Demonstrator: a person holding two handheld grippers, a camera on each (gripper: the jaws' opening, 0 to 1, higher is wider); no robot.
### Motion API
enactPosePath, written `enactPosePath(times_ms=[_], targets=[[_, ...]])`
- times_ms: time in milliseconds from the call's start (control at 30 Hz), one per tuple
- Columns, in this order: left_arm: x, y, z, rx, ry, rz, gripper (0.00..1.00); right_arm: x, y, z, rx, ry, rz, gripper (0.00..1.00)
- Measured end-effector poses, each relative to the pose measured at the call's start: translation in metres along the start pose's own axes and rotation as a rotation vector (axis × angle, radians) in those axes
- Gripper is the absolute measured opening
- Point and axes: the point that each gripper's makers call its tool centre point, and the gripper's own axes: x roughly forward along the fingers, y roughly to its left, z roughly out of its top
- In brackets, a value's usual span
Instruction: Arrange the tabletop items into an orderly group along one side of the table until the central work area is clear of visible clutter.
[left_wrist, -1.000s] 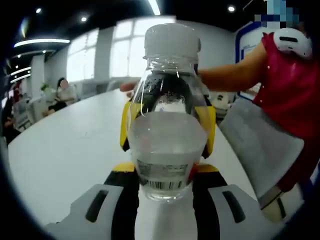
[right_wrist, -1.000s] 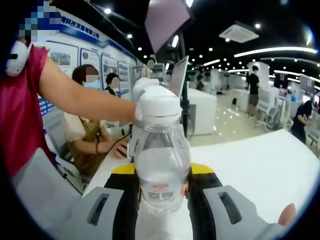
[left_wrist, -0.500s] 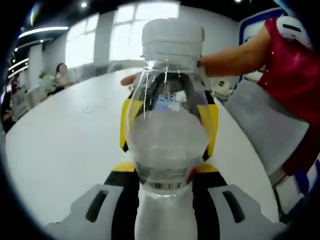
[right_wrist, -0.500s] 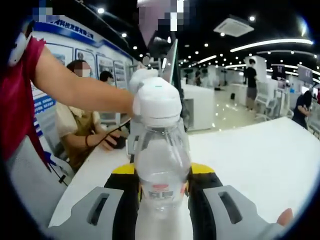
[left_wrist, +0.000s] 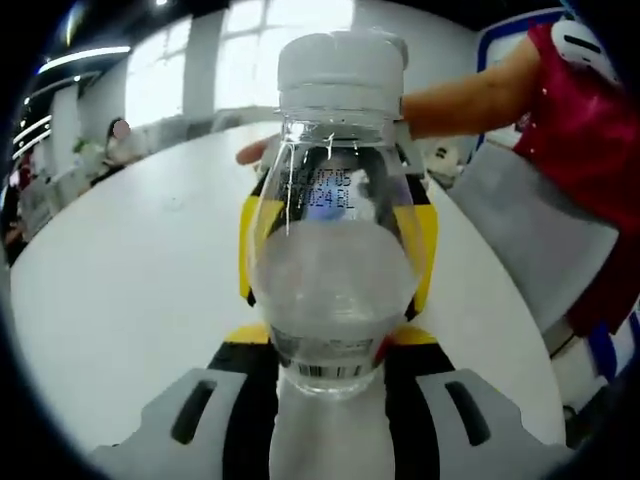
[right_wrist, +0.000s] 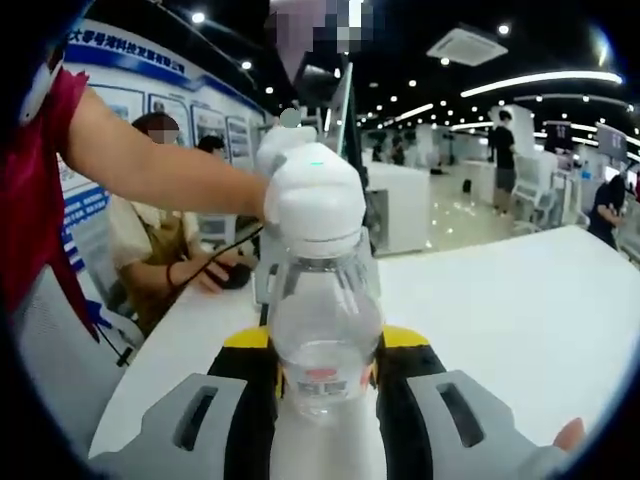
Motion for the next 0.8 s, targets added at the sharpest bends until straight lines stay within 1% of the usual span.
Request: enactPosePath(times_ms=[100,233,500,800], targets=[[0.0005,-0.0002,0.0011,-0.004,-0.009,0.006,0.38,0.0001,0.0,0.0,0.004,-0.003,0.003,0.37],[0.0027,-0.0021,0.0033,0.004,-0.04,0.017,0.39,-0.0012,0.0008,-0.0006,-0.001,0.01,0.007,0.37],[0.008,-0.0046,0.0067,0.021,-0.039,0.015,0.39,-0.0052,-0.0006,-0.0028,0.005,0.016,-0.003,0.38],[0.0093,-0.0045,0.0064,0.026,-0.031,0.015,0.4,-0.0069,-0.0011,-0.0036,0.008,0.026,-0.01,0.39]])
